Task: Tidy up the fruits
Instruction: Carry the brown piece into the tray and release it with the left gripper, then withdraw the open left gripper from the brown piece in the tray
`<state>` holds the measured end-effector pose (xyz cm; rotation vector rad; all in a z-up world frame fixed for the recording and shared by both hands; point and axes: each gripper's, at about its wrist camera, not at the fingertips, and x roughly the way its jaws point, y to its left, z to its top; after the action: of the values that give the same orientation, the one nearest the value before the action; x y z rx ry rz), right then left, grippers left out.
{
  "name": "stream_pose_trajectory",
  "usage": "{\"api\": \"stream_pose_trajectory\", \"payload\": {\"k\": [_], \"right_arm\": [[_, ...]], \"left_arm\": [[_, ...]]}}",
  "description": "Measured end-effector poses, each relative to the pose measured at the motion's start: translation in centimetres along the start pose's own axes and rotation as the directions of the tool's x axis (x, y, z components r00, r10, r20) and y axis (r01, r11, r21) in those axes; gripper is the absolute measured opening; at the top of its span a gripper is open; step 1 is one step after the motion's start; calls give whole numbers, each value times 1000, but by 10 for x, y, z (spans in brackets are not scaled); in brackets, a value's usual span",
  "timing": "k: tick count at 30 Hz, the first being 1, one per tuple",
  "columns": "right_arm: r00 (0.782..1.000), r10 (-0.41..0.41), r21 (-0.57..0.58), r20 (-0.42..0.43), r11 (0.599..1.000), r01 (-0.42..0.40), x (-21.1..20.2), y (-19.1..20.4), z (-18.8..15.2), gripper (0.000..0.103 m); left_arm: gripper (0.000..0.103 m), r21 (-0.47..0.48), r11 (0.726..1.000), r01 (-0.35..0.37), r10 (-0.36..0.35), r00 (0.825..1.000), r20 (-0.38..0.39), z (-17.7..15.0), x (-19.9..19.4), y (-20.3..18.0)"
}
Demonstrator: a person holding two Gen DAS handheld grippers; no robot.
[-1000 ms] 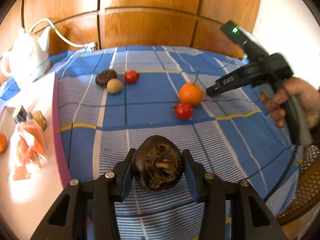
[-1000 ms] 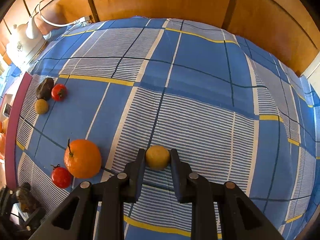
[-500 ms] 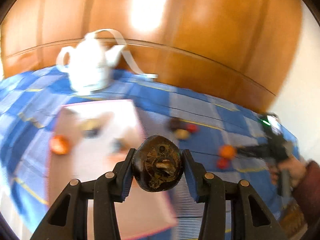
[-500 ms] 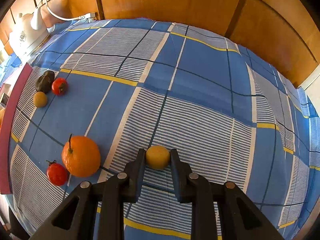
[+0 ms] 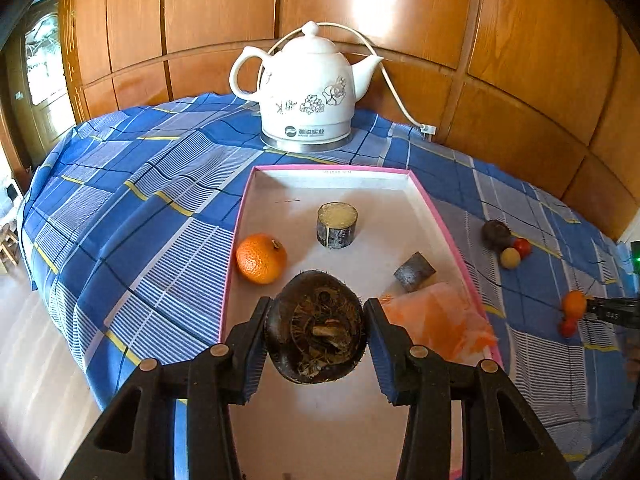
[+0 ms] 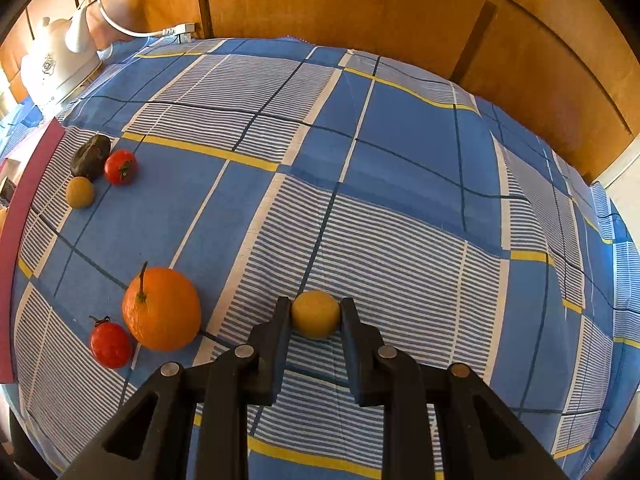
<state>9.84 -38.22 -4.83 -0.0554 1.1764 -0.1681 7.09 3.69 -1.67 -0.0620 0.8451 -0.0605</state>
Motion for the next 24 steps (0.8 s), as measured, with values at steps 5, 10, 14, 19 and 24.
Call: {"api": "stream_pose_trajectory", "payload": {"k": [5,10,14,19,24], "right_arm": [[1000,-6,-8,1,1000,6,-1,1,-1,24],[1000,-7,-10,2,1000,7,-1,2,-1,24],[1000,-8,-13,2,1000,8,-1,2,-1,24],[1000,-13,-15,2,1000,13,-2,3,-1,24],[1000,-18,-16,3,1000,18,-3,4,0,24]], "left_arm": [[46,7,1000,-11,11,1000,-5,4,7,-5],[46,6,1000,-12,12,1000,-14,6,13,-7],[47,0,1000,-21,21,1000,-17,6,16,-7],[48,-6,999,-36,36,999,9,9,13,-5],[48,-7,999,-32,33,999,35,9,4,-6]]}}
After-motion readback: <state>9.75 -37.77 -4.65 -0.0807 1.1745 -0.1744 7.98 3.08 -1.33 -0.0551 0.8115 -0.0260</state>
